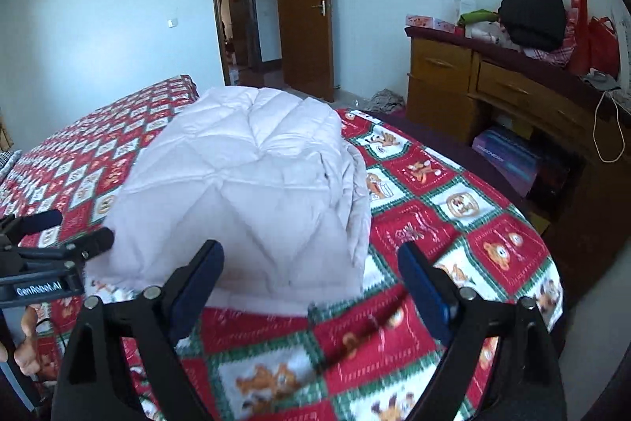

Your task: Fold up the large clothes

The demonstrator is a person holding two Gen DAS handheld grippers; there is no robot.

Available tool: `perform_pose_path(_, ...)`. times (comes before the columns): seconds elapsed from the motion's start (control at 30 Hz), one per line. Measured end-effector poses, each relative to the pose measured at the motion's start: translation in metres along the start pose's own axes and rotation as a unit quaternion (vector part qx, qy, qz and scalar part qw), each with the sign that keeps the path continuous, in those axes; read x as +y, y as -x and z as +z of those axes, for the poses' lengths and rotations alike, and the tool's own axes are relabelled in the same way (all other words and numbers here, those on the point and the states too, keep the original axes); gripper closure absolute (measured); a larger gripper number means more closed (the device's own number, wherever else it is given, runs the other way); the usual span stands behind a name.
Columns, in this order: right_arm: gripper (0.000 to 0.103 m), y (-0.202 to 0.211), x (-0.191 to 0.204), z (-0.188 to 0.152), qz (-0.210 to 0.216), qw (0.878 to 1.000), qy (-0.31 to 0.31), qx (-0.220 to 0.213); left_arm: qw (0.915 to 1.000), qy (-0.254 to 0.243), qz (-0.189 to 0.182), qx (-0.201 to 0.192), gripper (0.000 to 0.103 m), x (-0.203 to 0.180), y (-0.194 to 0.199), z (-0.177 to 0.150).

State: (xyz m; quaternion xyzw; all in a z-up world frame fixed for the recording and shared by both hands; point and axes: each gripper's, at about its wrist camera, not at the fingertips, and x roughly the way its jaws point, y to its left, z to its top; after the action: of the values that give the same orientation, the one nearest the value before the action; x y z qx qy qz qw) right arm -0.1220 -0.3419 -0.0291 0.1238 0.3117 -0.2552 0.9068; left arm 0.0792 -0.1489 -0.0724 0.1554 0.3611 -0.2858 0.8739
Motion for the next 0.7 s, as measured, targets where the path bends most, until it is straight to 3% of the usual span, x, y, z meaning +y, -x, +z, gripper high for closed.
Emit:
perform_pose_path(0.07,0.008,0.011,0.003,-0.001,0.001,1.000,0.001,-0.007,0.9997,-0.002,0.022,-0.005,0.001,-0.002,0.014,-0.008)
perform_pose_path(0.2,0.005,0.032,0.007,0.000,0.004,1.000,0.001,-0.024,0.9996,0.008,0.010,-0.025,0.001,-0.001,0.040,-0.012)
perform_pose_path(0.33,0.004,0.048,0.009,0.007,0.009,0.999,-0.007,-0.043,0.9980,0.018,0.032,-0.051,0.001,0.002,0.067,-0.007)
perform_pose_path(0.5,0.000,0.075,0.017,0.016,0.021,0.996,-0.012,-0.089,0.9957,0.036,0.024,-0.082,0.001,0.005,0.094,-0.002)
perform_pose_path(0.7,0.000,0.105,0.026,0.025,0.028,0.989,-0.001,-0.145,0.9883,0.050,0.041,-0.138,0.001,0.010,0.128,0.001)
